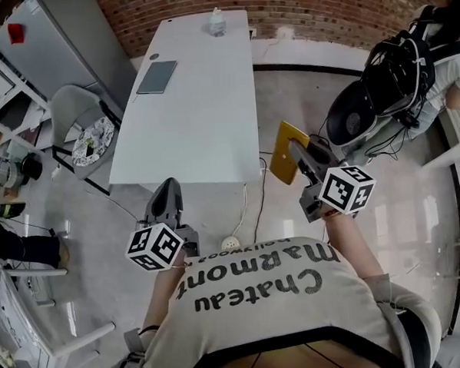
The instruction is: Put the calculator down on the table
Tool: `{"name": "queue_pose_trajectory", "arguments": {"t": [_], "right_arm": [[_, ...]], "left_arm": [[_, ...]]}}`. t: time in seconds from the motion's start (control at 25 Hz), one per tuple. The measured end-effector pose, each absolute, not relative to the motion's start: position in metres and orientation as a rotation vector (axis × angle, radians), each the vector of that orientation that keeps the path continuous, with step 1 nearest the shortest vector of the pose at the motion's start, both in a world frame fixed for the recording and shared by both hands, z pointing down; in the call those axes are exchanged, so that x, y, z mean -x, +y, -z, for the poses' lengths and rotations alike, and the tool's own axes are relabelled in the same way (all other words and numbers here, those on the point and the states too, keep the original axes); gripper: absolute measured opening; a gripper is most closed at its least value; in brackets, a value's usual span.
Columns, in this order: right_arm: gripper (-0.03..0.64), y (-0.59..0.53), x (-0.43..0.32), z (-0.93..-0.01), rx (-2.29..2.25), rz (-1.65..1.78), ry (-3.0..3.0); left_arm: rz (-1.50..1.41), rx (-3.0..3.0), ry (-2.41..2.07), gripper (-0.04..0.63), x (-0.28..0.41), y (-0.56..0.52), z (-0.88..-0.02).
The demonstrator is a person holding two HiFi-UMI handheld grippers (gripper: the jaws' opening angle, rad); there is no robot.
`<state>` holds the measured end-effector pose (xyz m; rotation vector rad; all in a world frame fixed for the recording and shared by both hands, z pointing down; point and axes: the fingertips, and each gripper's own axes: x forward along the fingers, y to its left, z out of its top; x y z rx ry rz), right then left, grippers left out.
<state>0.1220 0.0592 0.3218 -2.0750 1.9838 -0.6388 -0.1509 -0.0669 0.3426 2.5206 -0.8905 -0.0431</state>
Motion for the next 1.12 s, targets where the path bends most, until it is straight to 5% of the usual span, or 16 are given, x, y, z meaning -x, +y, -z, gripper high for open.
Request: {"name": "queue_pose_trajectory", "arguments": {"t": [1.12], "right_arm": [[0.091,-0.127,-0.136,-0.383,2.086,0.802,2.037]], "left_arm": [[-0.029,-2.456,-0.858,0.002,0.131,-0.231,-0.401]]}}
